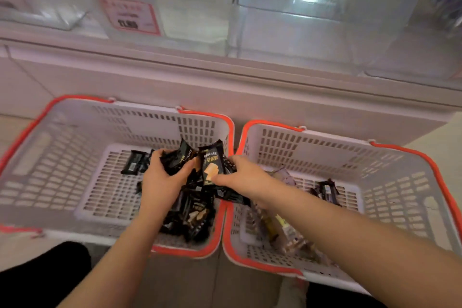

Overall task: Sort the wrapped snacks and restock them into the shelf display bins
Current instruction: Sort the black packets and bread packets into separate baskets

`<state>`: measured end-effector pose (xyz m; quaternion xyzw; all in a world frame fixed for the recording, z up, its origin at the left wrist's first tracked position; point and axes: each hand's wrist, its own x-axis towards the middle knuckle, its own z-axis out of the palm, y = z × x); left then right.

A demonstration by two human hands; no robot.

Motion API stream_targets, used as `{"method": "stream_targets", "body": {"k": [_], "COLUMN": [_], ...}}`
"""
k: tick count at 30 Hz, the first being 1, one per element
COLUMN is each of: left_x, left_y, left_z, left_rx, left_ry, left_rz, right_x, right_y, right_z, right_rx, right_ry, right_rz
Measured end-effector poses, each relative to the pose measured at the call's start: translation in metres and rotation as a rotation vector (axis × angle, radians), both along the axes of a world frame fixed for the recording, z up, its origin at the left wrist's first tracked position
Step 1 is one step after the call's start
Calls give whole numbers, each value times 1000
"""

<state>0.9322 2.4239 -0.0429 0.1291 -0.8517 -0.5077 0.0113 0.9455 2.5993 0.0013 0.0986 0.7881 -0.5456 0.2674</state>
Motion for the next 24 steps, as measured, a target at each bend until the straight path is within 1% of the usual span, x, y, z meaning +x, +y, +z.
{"method": "stream_targets", "body": {"k": [2, 4, 6, 7, 9, 10, 11, 14, 15, 16, 18, 20, 22, 24], "left_x": [6, 12, 20, 23, 29, 31, 34, 45, 46, 46, 42, 39, 40, 43], "left_y": [-28, -49, -60, -62, -61, -59, -56, -48, -47, -47, -44, -39, -20, 5], "left_z": [-5, -12, -17, -20, -26, -31, -36, -47, -46, -44, -38, -32, -23, -7], "left_rx": [-58, -115, -130, -127, -124, -145, -183, -338, -390, -426, -424, -434, -503, -480], "left_ry": [-12, -29, -34, -17, 11, -8, -66, -387, -459, -495, -512, -441, -220, 50], "left_rz": [21, 35, 50, 55, 32, -26, -126, -517, -621, -691, -739, -735, -731, -733], "right_x": [3, 9, 17, 21, 26, 29, 31, 40, 43, 45, 48, 49, 48, 45], "right_y": [-32, -59, -78, -85, -95, -97, -97, -92, -89, -84, -72, -56, -32, -5], "right_z": [-13, -30, -45, -50, -59, -61, -62, -60, -58, -55, -49, -40, -31, -24], "right_rx": [119, 314, 497, 532, 496, 464, 450, 516, 547, 571, 587, 553, 533, 561], "right_ry": [35, 36, 31, 34, 19, 5, 0, 80, 122, 169, 269, 357, 410, 434], "right_rz": [54, 98, 79, 51, 13, 10, 24, 183, 243, 294, 359, 355, 328, 325]}}
